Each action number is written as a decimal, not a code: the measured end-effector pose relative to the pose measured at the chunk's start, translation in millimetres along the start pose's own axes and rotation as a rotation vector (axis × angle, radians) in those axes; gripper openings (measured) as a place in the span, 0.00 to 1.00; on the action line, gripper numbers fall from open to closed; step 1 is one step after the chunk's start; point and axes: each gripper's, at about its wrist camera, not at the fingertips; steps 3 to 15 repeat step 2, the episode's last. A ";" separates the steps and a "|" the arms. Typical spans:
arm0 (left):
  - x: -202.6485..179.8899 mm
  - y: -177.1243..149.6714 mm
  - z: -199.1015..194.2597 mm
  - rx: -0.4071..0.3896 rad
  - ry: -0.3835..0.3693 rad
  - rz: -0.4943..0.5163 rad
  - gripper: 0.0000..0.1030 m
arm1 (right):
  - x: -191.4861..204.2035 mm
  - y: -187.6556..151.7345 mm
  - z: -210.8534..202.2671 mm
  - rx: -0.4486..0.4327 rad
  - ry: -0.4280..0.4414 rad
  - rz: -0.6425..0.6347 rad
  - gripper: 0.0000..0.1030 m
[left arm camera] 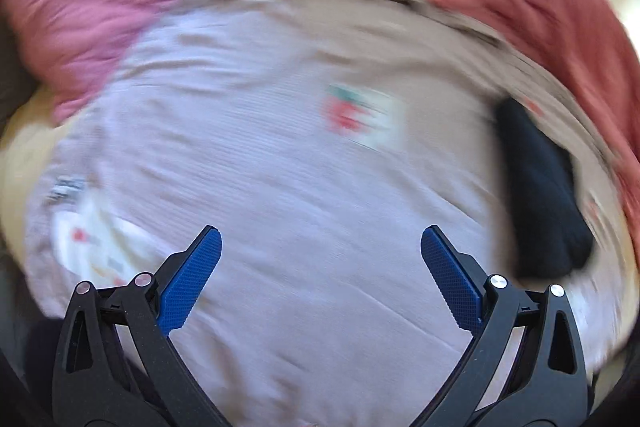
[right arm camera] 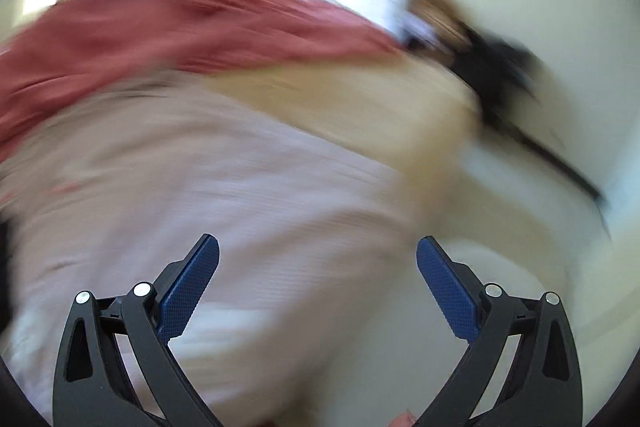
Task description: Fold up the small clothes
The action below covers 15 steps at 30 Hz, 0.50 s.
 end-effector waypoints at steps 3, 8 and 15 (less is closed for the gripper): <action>37.9 22.7 4.8 -0.027 0.072 -0.068 0.91 | -51.4 -4.3 47.8 0.085 -0.127 0.111 0.96; 37.9 22.7 4.8 -0.027 0.072 -0.068 0.91 | -51.4 -4.3 47.8 0.085 -0.127 0.111 0.96; 37.9 22.7 4.8 -0.027 0.072 -0.068 0.91 | -51.4 -4.3 47.8 0.085 -0.127 0.111 0.96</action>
Point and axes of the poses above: each gripper's, at about its wrist camera, not at the fingertips, and z roughly the way its jaws point, x to its left, y to its top, and after that the axes turned 9 degrees about -y, right-handed
